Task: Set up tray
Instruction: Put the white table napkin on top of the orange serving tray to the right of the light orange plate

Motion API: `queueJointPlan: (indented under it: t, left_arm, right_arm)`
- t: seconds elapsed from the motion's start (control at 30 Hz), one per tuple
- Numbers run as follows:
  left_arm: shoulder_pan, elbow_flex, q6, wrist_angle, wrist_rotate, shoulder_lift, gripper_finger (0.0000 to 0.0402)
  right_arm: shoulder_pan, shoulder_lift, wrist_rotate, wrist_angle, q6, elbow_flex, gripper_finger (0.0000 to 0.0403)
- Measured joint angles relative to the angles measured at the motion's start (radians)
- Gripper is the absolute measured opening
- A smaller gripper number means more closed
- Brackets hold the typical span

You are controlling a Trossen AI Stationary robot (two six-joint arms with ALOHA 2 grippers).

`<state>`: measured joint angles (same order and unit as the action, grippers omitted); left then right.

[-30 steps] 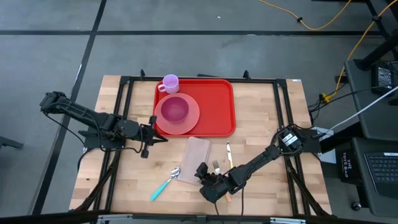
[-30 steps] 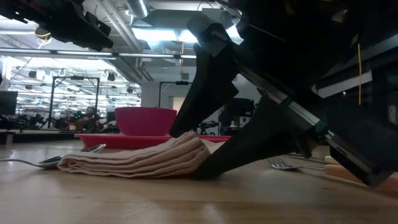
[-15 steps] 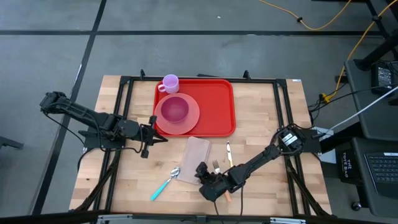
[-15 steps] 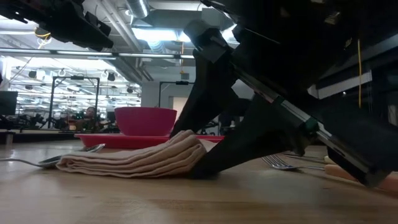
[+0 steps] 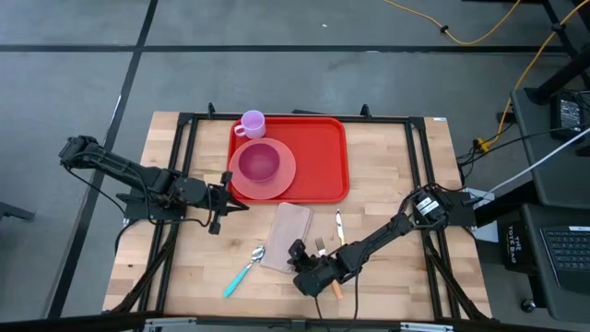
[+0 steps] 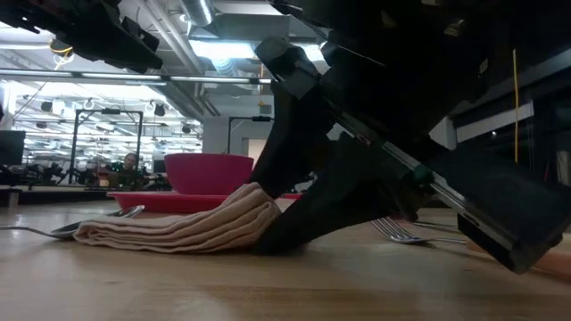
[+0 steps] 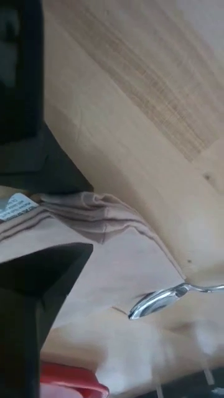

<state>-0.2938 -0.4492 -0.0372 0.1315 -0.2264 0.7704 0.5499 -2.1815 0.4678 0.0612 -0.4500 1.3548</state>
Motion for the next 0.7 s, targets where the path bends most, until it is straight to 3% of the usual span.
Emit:
queueJointPlan:
  t: [0.27,0.43,0.7]
  left_arm:
    - [0.0,0.0,0.0,0.0,0.0,0.0,0.0006]
    - [0.0,0.0,0.0,0.0,0.0,0.0,0.0002]
    - [0.0,0.0,-0.001,0.0,0.0,0.0,0.0005]
  right_arm:
    - [-0.002,-0.001,-0.033,-0.002,0.021,0.0,0.0022]
    - [-0.01,-0.001,-0.033,0.0,0.127,0.0,0.0018]
    - [-0.01,0.008,-0.011,0.015,0.129,0.0,0.0017]
